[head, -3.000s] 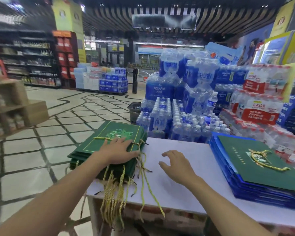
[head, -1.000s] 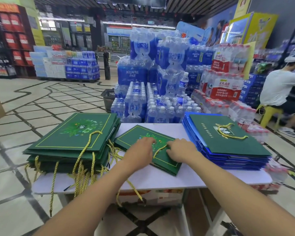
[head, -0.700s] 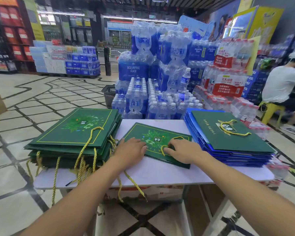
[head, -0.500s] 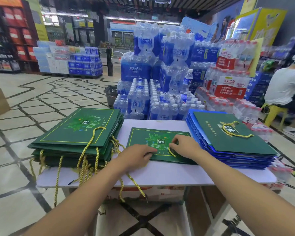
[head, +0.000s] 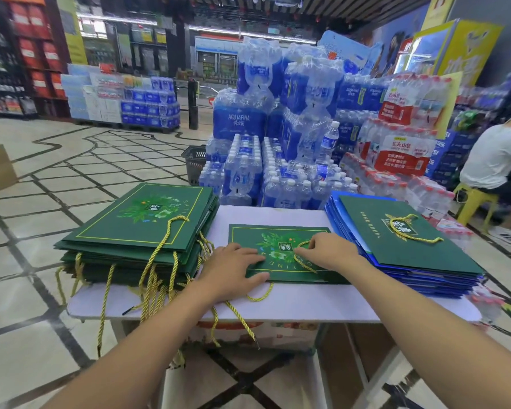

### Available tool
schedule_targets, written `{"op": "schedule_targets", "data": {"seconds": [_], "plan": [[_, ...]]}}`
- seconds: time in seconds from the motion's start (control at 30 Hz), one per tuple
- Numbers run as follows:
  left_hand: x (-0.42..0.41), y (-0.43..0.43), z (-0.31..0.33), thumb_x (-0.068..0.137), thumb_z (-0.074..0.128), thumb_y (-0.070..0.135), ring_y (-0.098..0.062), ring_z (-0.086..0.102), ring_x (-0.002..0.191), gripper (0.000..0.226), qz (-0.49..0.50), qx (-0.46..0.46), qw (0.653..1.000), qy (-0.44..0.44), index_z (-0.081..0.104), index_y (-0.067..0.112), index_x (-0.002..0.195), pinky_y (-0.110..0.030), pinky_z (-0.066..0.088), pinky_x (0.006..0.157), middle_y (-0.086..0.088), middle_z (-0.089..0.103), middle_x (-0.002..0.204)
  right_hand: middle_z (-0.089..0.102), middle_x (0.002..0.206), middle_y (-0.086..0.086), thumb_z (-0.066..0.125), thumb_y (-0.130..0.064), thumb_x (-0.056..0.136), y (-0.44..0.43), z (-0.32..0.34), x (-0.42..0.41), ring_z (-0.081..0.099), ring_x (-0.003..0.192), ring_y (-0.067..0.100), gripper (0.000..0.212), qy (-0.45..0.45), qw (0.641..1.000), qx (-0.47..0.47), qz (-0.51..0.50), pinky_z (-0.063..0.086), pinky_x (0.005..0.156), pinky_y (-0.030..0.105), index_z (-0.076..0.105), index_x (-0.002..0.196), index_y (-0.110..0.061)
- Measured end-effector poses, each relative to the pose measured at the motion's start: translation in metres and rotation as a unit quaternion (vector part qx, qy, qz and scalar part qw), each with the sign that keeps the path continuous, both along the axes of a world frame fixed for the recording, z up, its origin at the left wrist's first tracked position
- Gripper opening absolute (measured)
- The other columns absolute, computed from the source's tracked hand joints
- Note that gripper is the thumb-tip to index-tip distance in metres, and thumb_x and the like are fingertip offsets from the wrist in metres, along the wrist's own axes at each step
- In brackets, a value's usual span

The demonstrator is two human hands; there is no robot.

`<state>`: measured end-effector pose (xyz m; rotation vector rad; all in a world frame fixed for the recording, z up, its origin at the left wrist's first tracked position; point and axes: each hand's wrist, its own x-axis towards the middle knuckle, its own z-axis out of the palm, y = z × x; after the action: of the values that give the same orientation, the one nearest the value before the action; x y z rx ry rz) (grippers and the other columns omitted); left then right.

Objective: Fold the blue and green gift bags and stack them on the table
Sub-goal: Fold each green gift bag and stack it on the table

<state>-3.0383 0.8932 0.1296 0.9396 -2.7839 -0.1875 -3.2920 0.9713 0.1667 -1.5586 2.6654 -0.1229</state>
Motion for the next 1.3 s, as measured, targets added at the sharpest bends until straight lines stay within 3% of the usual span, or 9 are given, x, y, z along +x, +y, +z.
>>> {"op": "schedule_targets", "data": {"seconds": [0.07,0.2,0.3,0.57,0.67,0.77,0.83,1.0,1.3], "plan": [[0.004,0.001,-0.003,0.099,0.043,0.068,-0.015,0.030,0.149,0.061,-0.014,0.028,0.999,0.023,0.045,0.039,0.153,-0.043,0.020,0.124,0.014,0.040,0.160,0.067,0.091,-0.003,0.050,-0.076,0.084,-0.007,-0.007,0.006,0.064,0.086,0.021,0.057,-0.017,1.000,-0.013,-0.008,0.050,0.066,0.032,0.066,0.086,-0.021],[0.007,0.004,-0.003,0.101,0.044,0.065,-0.013,0.023,0.153,0.062,-0.021,0.048,0.998,0.038,0.041,0.036,0.156,-0.039,0.018,0.125,0.013,0.035,0.163,0.069,0.125,0.005,0.060,-0.023,0.090,-0.020,-0.014,0.027,0.065,0.109,0.025,0.034,-0.090,0.992,-0.044,0.074,0.055,0.094,0.037,0.074,0.121,-0.020],[0.008,0.002,-0.006,0.099,0.046,0.067,-0.012,0.027,0.151,0.062,-0.009,0.044,0.997,0.055,0.044,0.038,0.154,-0.038,0.023,0.123,0.015,0.037,0.161,0.075,0.110,-0.008,0.061,-0.016,0.087,-0.015,-0.005,0.034,0.066,0.102,0.014,0.033,-0.101,0.983,-0.022,0.148,0.055,0.094,0.034,0.078,0.112,-0.027],[0.005,0.004,-0.008,0.097,0.045,0.070,-0.011,0.029,0.149,0.064,-0.006,0.034,0.997,0.070,0.045,0.038,0.152,-0.039,0.026,0.122,0.016,0.039,0.159,0.065,0.065,-0.024,0.071,-0.020,0.084,0.021,0.029,0.029,0.055,0.060,-0.005,0.013,-0.141,0.949,0.132,0.248,0.041,0.059,0.011,0.079,0.083,-0.030],[0.006,0.002,-0.011,0.097,0.044,0.071,-0.011,0.028,0.150,0.064,-0.005,0.039,0.997,0.069,0.045,0.038,0.152,-0.039,0.025,0.123,0.016,0.039,0.159,0.070,0.078,-0.022,0.069,-0.019,0.087,0.016,0.034,0.022,0.057,0.065,-0.009,0.014,-0.151,0.955,0.119,0.228,0.044,0.066,0.013,0.080,0.089,-0.028],[0.007,0.001,-0.011,0.097,0.044,0.071,-0.011,0.029,0.150,0.064,-0.003,0.039,0.997,0.070,0.045,0.038,0.152,-0.040,0.025,0.123,0.016,0.039,0.159,0.071,0.111,-0.013,0.058,-0.012,0.088,0.003,0.028,0.004,0.062,0.098,-0.001,0.034,-0.059,0.980,0.051,0.182,0.052,0.087,0.023,0.074,0.111,-0.032],[0.007,0.001,-0.011,0.097,0.044,0.071,-0.011,0.030,0.150,0.064,-0.002,0.040,0.997,0.072,0.045,0.039,0.152,-0.040,0.026,0.123,0.016,0.040,0.159,0.068,0.122,-0.005,0.053,-0.011,0.085,-0.003,0.024,-0.010,0.063,0.112,0.019,0.044,0.057,0.981,0.117,0.145,0.055,0.094,0.039,0.068,0.123,-0.028],[0.008,0.001,-0.013,0.096,0.045,0.071,-0.011,0.030,0.150,0.065,-0.005,0.041,0.997,0.070,0.045,0.039,0.152,-0.039,0.028,0.121,0.016,0.039,0.159,0.067,0.114,-0.001,0.055,-0.017,0.092,-0.003,0.017,-0.017,0.066,0.102,0.026,0.024,0.178,0.973,0.118,0.090,0.054,0.079,0.036,0.070,0.109,-0.026],[0.009,0.005,-0.007,0.095,0.052,0.067,-0.011,0.027,0.151,0.066,-0.006,0.051,0.996,0.073,0.043,0.038,0.154,-0.038,0.024,0.122,0.016,0.037,0.161,0.068,0.115,0.003,0.054,-0.016,0.095,-0.011,0.012,-0.034,0.066,0.102,0.030,0.025,0.175,0.979,0.098,0.043,0.049,0.073,0.037,0.068,0.115,-0.022]]}}
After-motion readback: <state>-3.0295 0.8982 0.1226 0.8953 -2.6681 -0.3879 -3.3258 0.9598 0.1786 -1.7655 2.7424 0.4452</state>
